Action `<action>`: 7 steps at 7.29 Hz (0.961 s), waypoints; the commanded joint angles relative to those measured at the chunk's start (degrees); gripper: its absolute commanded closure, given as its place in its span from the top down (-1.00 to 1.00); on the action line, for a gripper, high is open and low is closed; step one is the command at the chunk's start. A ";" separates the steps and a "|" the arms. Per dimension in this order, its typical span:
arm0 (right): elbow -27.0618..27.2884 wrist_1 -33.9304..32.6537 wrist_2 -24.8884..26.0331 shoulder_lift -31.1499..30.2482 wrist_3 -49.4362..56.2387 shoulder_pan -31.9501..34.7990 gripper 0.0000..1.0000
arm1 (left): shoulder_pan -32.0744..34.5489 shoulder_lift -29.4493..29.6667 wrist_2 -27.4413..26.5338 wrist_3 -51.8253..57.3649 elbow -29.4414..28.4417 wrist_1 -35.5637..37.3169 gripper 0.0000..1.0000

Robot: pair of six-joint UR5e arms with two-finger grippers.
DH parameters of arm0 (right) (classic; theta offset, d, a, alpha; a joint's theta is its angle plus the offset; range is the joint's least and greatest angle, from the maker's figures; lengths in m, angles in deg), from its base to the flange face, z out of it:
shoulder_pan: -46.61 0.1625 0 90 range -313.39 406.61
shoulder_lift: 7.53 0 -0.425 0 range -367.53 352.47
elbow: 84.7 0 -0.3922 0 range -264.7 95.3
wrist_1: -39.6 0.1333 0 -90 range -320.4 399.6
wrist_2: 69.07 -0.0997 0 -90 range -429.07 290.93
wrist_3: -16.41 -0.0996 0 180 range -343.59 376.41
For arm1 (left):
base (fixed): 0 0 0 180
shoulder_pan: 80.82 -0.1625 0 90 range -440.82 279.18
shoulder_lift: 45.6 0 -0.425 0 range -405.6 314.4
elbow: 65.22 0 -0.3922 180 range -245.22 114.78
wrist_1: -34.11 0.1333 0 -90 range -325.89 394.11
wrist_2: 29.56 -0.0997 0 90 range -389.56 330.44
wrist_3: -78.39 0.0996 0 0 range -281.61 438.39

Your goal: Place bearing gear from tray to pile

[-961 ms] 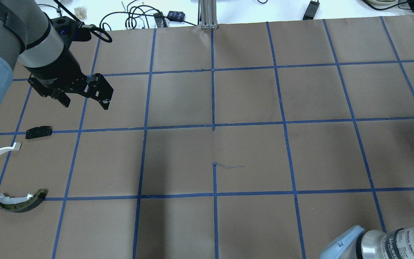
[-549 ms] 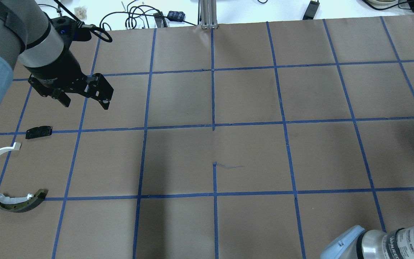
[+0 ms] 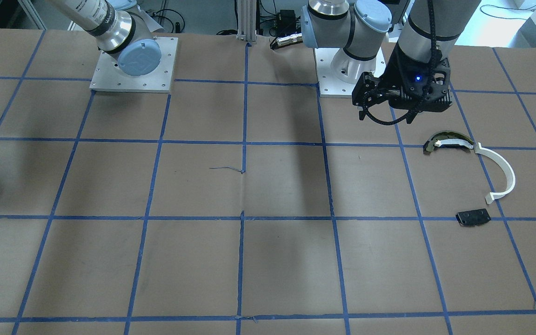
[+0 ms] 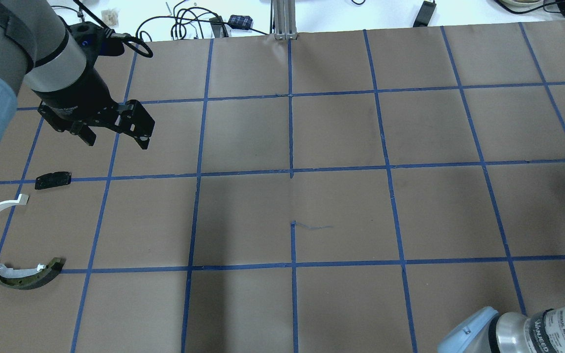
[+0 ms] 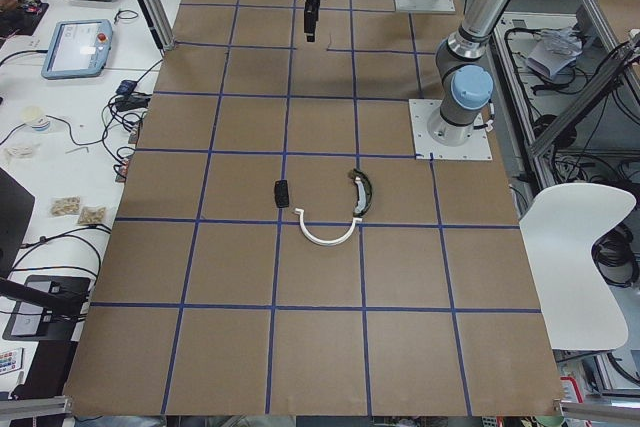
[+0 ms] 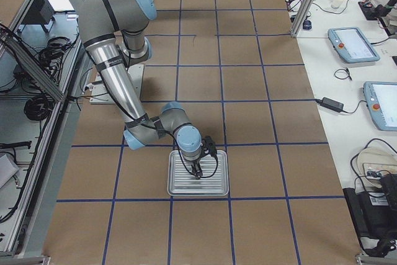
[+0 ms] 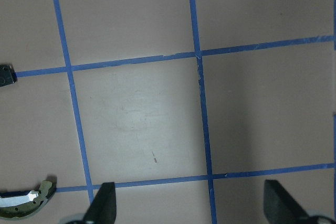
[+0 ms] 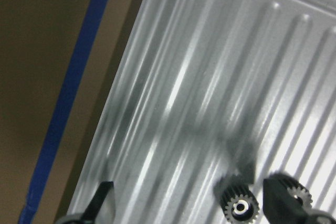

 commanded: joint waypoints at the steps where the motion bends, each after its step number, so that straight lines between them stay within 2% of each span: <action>1: 0.02 -0.14 -0.08 0.13 0.01 0.00 0.93 | 0.09 -0.09 0.10 -0.02 0.00 0.00 1.00; 5: -0.07 -0.14 -0.25 0.66 0.10 -0.53 0.85 | 0.09 -0.18 -0.08 -0.02 0.00 -0.09 1.00; 7: -0.07 -0.14 -0.26 0.66 -0.07 -0.53 0.47 | 0.09 -0.17 -0.17 0.06 0.00 -0.09 1.00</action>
